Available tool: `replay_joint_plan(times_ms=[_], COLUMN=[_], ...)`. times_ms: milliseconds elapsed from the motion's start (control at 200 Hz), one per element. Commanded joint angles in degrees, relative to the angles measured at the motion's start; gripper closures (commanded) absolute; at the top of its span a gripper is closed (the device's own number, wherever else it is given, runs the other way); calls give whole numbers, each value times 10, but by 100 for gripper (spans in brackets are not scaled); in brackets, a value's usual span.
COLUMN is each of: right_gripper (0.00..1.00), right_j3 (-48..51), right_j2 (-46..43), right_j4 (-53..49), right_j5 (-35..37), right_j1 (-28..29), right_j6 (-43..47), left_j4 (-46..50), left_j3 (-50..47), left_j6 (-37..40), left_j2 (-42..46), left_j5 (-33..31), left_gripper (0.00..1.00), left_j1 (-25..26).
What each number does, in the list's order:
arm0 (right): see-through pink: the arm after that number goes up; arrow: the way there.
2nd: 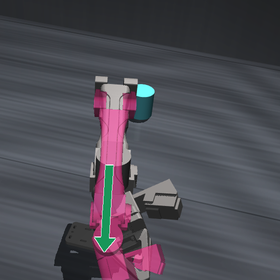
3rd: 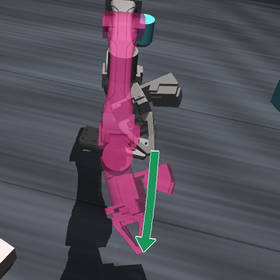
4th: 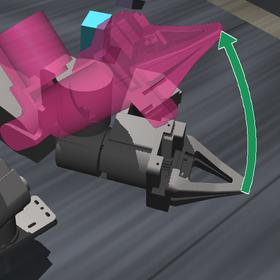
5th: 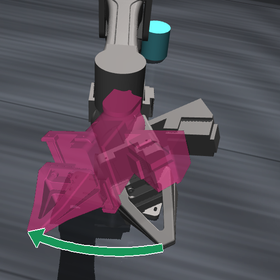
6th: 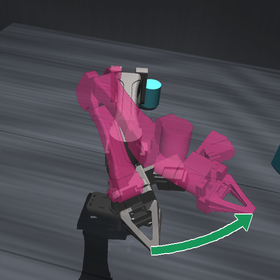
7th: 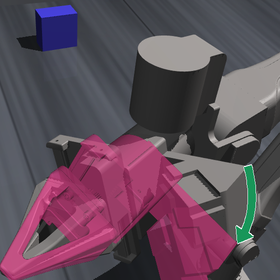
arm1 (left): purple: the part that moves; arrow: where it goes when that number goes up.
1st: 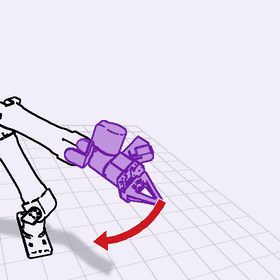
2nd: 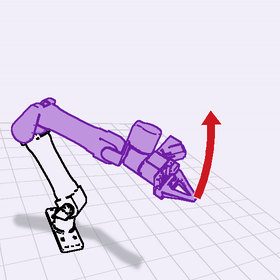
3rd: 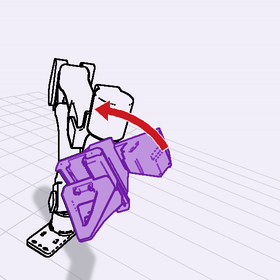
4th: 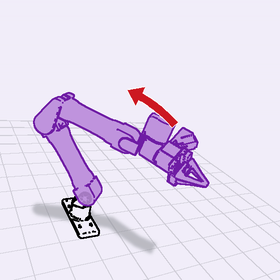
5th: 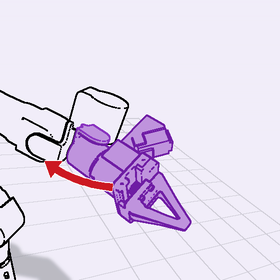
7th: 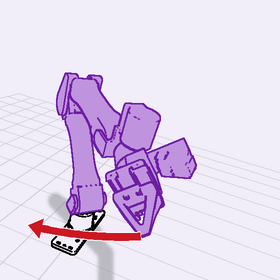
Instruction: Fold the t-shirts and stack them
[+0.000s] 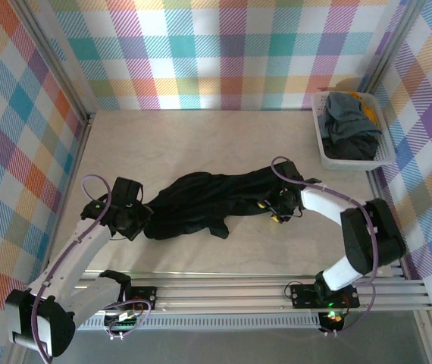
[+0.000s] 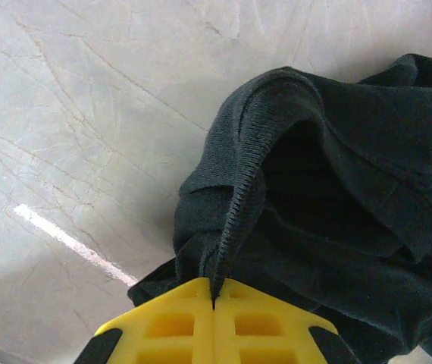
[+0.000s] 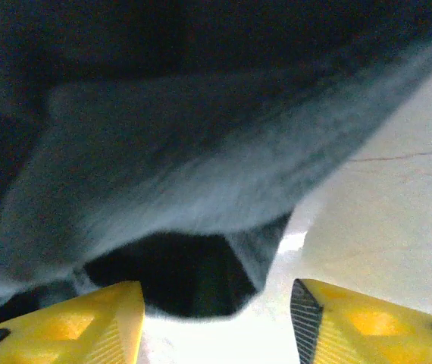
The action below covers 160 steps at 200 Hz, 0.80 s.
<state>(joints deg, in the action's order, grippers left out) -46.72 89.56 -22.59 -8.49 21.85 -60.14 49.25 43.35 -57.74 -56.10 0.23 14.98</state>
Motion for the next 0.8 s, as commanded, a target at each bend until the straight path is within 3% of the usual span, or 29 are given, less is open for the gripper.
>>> replay_joint_plan(times_ms=[0, 60, 160, 420, 635, 795], right_gripper=[52, 64, 100, 100, 100, 100], right_j3=[-15, -26, -62, -228, -341, -360], right_j2=[28, 36, 18, -66, -111, -173], right_j4=[34, 34, 9, -54, -32, 4], right_j5=[-34, -33, 1, 78, 90, 104], right_j1=[3, 2, 2, -25, -66, -81], right_j6=[-72, -77, -48, 108, 188, 221], left_j4=[-12, -18, -37, -109, -185, -216], left_j3=[-6, -5, 8, 160, 289, 363], left_j6=[10, 13, 17, 6, -31, -48], left_j2=[2, 3, 3, -22, -63, -52], left_j5=[12, 17, 30, 50, 70, 51], left_gripper=[100, 100, 100, 100, 100, 100], left_j1=[-7, -7, -7, -31, -82, -100])
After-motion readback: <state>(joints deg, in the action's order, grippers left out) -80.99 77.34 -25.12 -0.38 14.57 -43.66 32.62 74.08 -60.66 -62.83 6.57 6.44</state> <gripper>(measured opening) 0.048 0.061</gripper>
